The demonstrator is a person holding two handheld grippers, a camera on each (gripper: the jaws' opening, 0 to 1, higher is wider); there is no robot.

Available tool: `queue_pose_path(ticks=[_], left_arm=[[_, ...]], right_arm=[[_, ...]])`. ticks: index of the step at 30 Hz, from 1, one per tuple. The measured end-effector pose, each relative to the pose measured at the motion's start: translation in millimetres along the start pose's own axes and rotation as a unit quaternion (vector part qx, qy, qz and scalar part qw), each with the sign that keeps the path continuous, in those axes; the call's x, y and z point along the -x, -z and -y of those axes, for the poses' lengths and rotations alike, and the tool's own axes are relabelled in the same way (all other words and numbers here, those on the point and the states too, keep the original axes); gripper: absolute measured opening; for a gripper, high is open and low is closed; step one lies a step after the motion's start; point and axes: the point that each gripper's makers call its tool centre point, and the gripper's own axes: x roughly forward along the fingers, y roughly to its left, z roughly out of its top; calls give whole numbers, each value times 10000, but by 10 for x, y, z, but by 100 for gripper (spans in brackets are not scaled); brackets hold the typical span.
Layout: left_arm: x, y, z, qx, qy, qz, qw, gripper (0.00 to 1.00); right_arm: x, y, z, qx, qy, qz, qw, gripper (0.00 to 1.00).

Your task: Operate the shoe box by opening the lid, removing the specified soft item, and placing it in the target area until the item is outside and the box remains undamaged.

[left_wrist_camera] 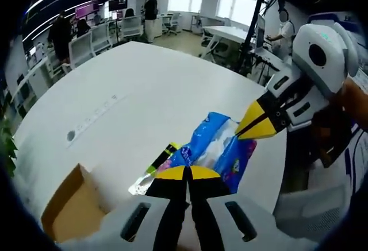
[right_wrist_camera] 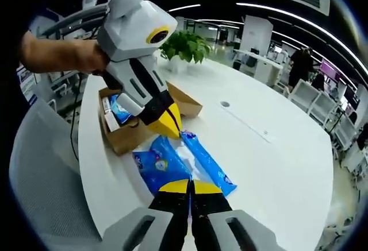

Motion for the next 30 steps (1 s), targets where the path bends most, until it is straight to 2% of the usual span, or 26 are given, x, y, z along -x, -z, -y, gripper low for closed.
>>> queue_pose_path(ticks=[12, 16, 23, 26, 30], left_arm=[[-337, -80, 116, -72, 115, -17, 9999, 0], [-507, -122, 130, 44, 233, -18, 9997, 0], [-755, -183, 154, -11, 334, -8, 9994, 0], [-812, -191, 155, 116, 396, -14, 9991, 0], [-932, -213, 183, 96, 446, -25, 9990, 0]], right_arm=[[23, 265, 243, -45, 181, -181, 9997, 0], [36, 361, 322, -40, 246, -266, 9993, 0], [27, 523, 471, -83, 349, -381, 9986, 0], [16, 594, 531, -112, 380, -426, 9983, 0], [5, 672, 595, -136, 420, -473, 9979, 0]])
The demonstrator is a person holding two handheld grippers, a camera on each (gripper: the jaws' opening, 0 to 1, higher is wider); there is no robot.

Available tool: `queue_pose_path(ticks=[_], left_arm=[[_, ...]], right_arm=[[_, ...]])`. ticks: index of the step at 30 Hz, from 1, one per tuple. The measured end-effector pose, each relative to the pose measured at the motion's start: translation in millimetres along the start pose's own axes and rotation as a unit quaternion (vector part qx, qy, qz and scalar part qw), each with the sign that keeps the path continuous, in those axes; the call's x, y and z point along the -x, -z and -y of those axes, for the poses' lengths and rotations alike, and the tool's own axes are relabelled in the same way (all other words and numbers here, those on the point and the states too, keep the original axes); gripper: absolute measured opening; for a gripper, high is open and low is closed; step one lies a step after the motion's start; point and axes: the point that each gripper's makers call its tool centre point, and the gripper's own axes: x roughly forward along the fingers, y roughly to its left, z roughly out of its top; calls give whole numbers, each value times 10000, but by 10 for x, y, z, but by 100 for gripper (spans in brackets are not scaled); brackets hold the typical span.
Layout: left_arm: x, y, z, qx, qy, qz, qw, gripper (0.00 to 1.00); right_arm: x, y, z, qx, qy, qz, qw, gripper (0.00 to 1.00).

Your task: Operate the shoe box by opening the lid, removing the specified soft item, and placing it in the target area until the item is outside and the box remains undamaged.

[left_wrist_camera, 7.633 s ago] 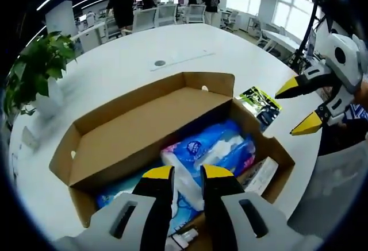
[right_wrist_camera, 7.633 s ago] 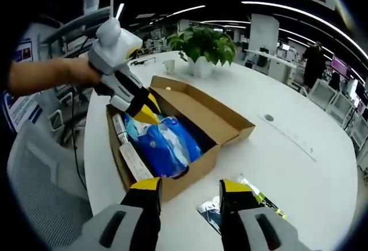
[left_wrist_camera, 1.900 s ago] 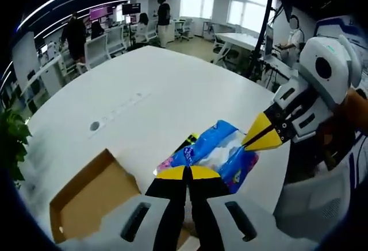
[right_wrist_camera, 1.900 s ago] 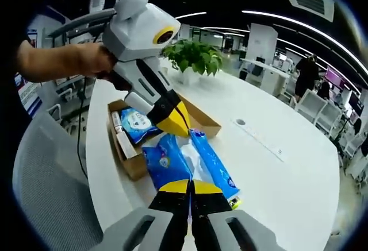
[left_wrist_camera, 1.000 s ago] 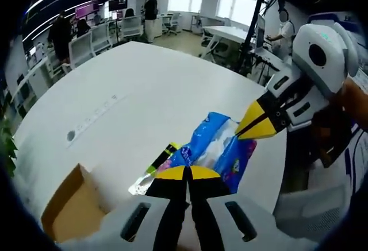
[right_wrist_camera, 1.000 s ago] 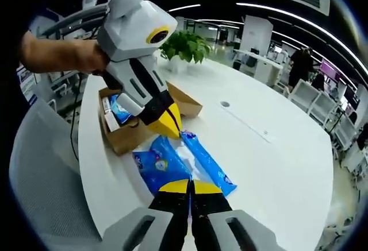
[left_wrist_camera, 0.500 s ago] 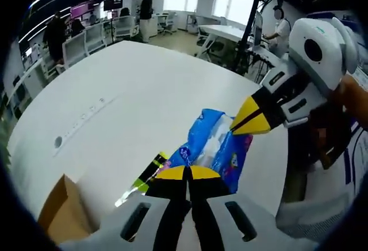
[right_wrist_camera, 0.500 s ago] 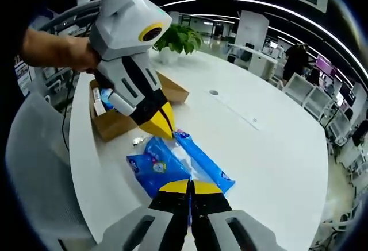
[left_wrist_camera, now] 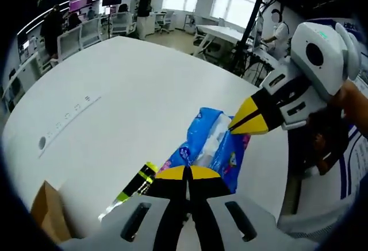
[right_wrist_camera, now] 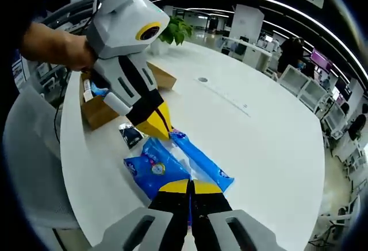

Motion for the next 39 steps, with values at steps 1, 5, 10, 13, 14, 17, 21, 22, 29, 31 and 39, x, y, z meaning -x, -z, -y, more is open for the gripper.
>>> queue_pose_path(ticks=[1, 5, 10, 13, 14, 17, 21, 22, 29, 31, 39], left_arm=[[-13, -3, 0, -5, 13, 5, 10000, 0], [-105, 0, 9, 208, 117, 39, 9997, 0], [-189, 37, 42, 239, 156, 40, 9996, 0], [-230, 38, 56, 229, 188, 57, 9995, 0], [-251, 37, 55, 250, 200, 59, 9995, 0], [-315, 40, 56, 286, 235, 43, 9993, 0], [-389, 59, 52, 238, 269, 6, 9994, 0], [-400, 59, 45, 240, 274, 8, 9993, 0], [-497, 68, 16, 302, 344, -2, 9990, 0], [-514, 69, 16, 315, 357, -12, 9989, 0], [-555, 88, 19, 220, 370, -69, 9990, 0]], right_arm=[[-3, 11, 10, -1, 8, -11, 10000, 0], [-28, 102, 68, -40, 49, -65, 10000, 0], [-76, 175, 114, -105, 98, -73, 9999, 0], [-121, 232, 166, -107, 182, -134, 9997, 0], [-129, 243, 181, -105, 203, -137, 9996, 0], [-154, 281, 218, -72, 256, -180, 9995, 0], [-193, 335, 248, -52, 282, -193, 9994, 0], [-202, 345, 253, -65, 289, -195, 9994, 0], [-276, 416, 311, -90, 380, -230, 9990, 0], [-289, 440, 322, -103, 377, -263, 9989, 0], [-289, 473, 307, -187, 371, -256, 9988, 0]])
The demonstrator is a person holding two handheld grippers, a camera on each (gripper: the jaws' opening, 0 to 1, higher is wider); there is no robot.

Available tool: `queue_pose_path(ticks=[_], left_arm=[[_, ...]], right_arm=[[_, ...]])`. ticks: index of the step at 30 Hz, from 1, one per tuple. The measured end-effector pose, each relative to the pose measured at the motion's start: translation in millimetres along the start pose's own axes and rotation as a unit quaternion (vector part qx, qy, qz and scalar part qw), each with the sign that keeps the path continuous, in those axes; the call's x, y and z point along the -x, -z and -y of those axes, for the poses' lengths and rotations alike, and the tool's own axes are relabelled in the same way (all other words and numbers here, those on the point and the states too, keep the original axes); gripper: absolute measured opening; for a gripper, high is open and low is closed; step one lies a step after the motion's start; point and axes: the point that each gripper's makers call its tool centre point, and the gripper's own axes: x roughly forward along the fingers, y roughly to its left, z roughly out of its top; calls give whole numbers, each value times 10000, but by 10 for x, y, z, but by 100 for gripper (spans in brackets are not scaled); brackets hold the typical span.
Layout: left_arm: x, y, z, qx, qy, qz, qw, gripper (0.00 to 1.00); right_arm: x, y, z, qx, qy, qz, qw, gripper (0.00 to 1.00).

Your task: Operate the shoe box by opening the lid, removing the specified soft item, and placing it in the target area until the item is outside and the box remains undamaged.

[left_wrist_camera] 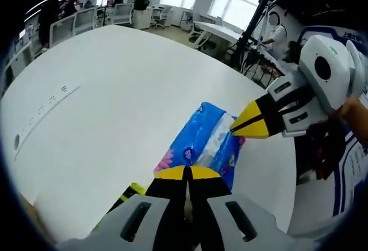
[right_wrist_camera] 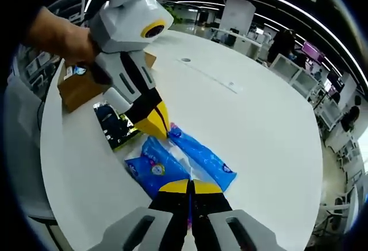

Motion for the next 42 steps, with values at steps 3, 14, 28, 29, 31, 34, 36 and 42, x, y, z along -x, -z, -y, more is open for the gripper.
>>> queue_pose_path(ticks=[3, 14, 28, 29, 31, 34, 36, 42], left_arm=[[-12, -6, 12, -15, 6, 1, 10000, 0], [-49, -30, 91, 31, 89, 5, 10000, 0], [7, -73, 106, -308, 14, 37, 9995, 1], [23, -75, 109, -321, 15, 30, 9995, 2], [38, -66, 108, -320, 8, 0, 9995, 4], [78, -41, 108, -354, -29, -68, 9993, 6], [113, -42, 104, -375, -66, -57, 9993, 9], [240, -30, 136, -414, -109, -65, 9991, 11]], right_arm=[[11, 20, 1, -24, 9, -9, 10000, 0], [67, 97, 29, 2, 150, -51, 9999, 0], [87, 65, 33, 22, 243, -48, 9997, 1], [96, 61, 28, 25, 245, -51, 9997, 2], [111, 55, 21, 45, 266, -58, 9996, 3], [142, 44, 5, 51, 287, -67, 9996, 4], [170, 29, -11, 64, 294, -59, 9995, 5], [271, -26, -55, 11, 321, -5, 9995, 6]])
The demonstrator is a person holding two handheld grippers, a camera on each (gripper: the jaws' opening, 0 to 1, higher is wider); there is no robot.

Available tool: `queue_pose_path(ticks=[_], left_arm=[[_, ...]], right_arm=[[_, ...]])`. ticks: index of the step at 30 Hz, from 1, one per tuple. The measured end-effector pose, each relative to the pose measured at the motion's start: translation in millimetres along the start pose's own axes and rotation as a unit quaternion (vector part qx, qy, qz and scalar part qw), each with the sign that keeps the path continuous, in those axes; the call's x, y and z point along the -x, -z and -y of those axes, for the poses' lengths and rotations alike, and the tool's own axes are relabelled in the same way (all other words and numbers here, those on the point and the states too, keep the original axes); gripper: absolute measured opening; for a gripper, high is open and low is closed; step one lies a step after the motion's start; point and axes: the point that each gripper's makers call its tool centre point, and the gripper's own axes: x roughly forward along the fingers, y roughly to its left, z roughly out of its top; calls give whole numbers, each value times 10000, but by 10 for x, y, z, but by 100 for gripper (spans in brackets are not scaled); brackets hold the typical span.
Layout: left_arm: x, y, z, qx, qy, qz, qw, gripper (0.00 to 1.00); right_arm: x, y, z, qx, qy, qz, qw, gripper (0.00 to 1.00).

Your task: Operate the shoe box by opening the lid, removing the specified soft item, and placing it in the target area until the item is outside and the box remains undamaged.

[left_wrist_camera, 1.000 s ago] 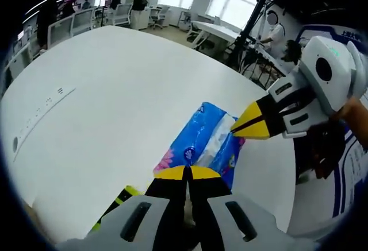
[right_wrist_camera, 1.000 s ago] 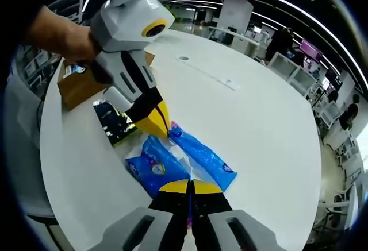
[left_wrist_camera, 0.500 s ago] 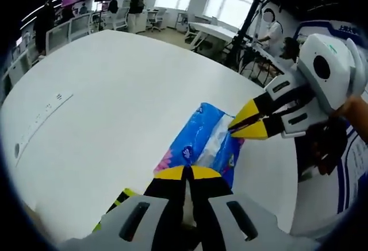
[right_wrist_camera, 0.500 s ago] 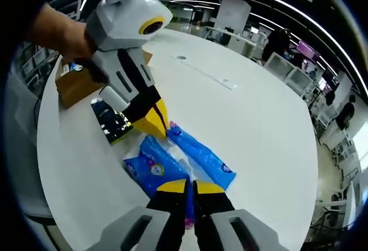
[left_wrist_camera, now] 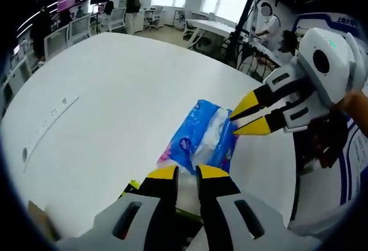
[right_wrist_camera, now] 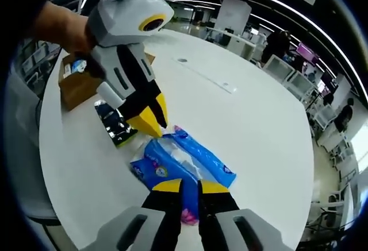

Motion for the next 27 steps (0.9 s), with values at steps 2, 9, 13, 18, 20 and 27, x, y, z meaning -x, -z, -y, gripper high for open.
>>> queue_pose_path(ticks=[2, 9, 13, 18, 20, 27], left_arm=[[49, 4, -4, 15, -45, 8, 10000, 12], [193, 40, -4, 131, -161, 34, 9998, 16], [285, 48, -11, 191, -233, 73, 9995, 17], [427, 88, -16, 344, -292, 113, 9989, 22], [488, 109, -7, 349, -311, 103, 9989, 24], [751, 169, -33, 420, -405, 228, 9980, 29]], right_arm=[[29, -21, -18, -28, 8, 24, 10000, 7], [134, -92, -87, -111, 20, 91, 9999, 12], [189, -129, -136, -208, 17, 124, 9997, 15], [246, -174, -211, -327, -15, 168, 9993, 20], [241, -183, -215, -373, -34, 174, 9991, 22], [291, -273, -328, -500, -70, 221, 9985, 29]])
